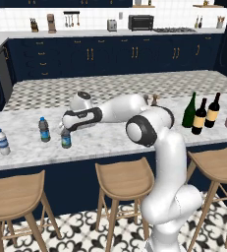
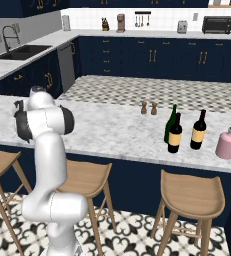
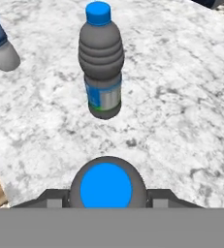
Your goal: Move the plastic bottles in the middle to the plastics group, and the glass bottles in the middle to the glass group.
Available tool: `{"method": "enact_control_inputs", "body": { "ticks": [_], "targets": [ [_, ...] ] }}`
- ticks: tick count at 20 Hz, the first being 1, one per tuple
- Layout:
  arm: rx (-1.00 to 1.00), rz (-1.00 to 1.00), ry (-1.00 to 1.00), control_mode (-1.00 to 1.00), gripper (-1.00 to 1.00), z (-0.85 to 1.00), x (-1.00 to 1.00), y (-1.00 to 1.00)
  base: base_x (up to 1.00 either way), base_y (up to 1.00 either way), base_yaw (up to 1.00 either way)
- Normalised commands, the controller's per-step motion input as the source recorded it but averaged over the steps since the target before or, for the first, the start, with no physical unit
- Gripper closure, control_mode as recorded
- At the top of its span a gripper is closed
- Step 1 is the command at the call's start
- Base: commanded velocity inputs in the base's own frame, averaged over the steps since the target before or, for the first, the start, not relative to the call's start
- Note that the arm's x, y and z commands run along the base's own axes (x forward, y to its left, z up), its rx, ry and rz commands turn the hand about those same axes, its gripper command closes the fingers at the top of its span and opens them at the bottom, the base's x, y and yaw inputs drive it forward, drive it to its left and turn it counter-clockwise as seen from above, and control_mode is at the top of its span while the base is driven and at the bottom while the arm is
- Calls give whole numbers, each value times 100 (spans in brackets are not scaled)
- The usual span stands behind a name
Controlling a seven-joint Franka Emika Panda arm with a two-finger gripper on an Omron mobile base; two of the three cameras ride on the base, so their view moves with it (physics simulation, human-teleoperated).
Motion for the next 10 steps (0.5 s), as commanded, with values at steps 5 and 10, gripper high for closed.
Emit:
{"method": "enact_control_inputs", "body": {
  "ticks": [5,10],
  "targets": [
    [-2,0,1,-100,100,9,31,12,0,0,0],
    [-1,0,0,-100,100,0,41,28,0,0,0]
  ]
}}
